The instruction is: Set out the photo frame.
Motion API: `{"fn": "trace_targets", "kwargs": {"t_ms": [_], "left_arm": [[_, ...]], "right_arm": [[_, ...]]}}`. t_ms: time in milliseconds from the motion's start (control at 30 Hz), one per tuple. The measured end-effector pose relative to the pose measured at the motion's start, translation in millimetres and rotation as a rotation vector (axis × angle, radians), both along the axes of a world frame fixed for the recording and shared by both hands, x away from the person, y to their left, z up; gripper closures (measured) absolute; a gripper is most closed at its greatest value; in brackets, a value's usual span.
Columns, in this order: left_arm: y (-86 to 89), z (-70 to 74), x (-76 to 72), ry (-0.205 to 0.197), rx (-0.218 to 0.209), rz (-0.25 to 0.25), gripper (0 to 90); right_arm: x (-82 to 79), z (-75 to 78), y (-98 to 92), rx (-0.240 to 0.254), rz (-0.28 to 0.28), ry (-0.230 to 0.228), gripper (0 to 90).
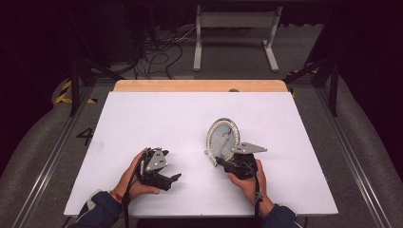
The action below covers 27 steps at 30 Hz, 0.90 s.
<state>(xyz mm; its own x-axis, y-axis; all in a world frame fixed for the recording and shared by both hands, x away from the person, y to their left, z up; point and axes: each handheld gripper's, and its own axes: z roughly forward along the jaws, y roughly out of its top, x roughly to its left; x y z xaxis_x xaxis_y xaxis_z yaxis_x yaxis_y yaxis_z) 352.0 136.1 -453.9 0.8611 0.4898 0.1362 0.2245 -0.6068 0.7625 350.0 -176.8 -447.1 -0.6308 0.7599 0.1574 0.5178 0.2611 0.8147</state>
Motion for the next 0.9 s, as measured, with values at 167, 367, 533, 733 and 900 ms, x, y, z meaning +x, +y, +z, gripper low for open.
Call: {"fn": "trace_targets", "kwargs": {"t_ms": [167, 367, 533, 733, 900], "left_arm": [[-9.7, 5.0, 11.0, 0.01, -0.031, -0.026, 14.0], [-22.7, 10.2, 28.9, 0.035, -0.083, -0.061, 15.8], [-36.6, 14.4, 44.2, 0.036, -0.133, -0.081, 15.7], [-53.6, 16.7, 61.5, 0.007, -0.191, -0.053, 22.6], [-66.2, 13.0, 73.3, 0.03, -0.219, -0.071, 25.6]], "right_arm": [[-0.9, 0.2, -6.3, 0.021, 0.026, 0.027, 78.1], [-3.6, 1.2, -6.6, -0.008, 0.031, 0.007, 75.6], [-8.6, 2.9, -3.3, -0.058, 0.029, -0.043, 72.6], [-17.7, 11.4, -8.5, -0.079, 0.016, -0.098, 69.5], [-27.2, 17.5, -14.7, -0.069, 0.006, -0.126, 69.9]]}}
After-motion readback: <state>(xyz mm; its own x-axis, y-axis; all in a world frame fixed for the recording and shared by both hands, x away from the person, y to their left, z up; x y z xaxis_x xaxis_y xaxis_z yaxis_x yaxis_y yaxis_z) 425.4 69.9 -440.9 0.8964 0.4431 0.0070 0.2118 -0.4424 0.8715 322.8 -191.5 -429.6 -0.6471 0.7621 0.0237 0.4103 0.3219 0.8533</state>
